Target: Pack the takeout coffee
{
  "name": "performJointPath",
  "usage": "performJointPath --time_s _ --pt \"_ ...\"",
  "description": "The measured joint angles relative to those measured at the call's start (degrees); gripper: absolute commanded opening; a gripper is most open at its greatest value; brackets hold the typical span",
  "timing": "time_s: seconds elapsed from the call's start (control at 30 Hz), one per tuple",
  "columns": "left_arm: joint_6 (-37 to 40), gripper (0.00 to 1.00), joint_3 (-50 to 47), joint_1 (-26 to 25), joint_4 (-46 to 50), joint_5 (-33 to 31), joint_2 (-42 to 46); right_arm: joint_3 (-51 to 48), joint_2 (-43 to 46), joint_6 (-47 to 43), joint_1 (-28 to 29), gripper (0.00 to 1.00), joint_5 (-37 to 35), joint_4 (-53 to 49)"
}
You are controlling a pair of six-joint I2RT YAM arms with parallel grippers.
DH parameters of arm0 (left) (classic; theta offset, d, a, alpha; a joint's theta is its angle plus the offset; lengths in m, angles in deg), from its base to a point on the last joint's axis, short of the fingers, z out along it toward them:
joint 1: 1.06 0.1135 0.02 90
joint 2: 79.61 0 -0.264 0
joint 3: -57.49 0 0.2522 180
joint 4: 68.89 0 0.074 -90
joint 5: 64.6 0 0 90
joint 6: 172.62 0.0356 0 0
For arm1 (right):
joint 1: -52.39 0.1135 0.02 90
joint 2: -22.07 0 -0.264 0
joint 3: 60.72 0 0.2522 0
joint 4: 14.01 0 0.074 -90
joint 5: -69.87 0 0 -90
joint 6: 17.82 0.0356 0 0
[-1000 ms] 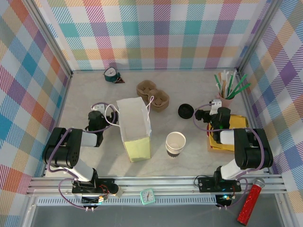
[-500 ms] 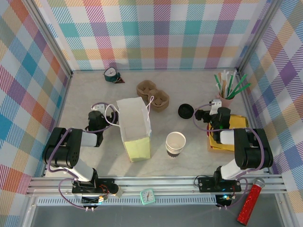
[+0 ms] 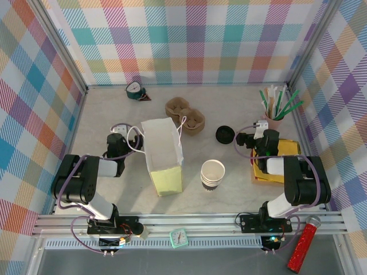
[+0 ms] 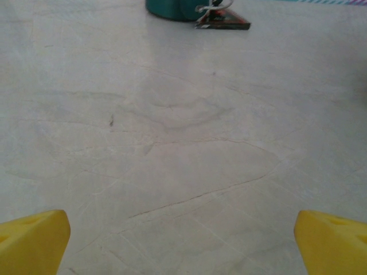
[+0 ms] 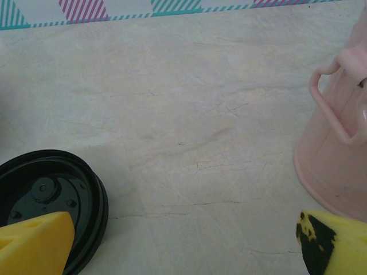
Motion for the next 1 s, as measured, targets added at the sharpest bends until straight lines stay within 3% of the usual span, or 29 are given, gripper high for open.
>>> performJointPath --time_s 0.2,0.4,0.53,0.77,1.0 --pt "-5.9 1.0 12.3 0.3 23.6 -8.2 10.3 3.5 12.3 2.1 0.0 0.99 -2.0 -12.5" --pt "-16.3 1.0 32.3 2.2 51.0 -11.7 19.2 14.0 23.1 12.2 0.0 0.99 -3.2 -31.0" --pt "-22.2 1.0 40.1 2.8 66.8 -9.9 22.4 21.7 25.5 19.5 0.0 0.99 -4.0 -42.6" --pt "-28.6 1.0 46.8 2.7 85.7 -2.3 26.6 31.1 23.6 22.8 0.5 0.99 1.9 -57.9" --pt "-32.0 0.96 55.2 -2.0 98.6 0.8 28.7 37.9 20.6 22.1 7.6 0.99 2.3 -67.6"
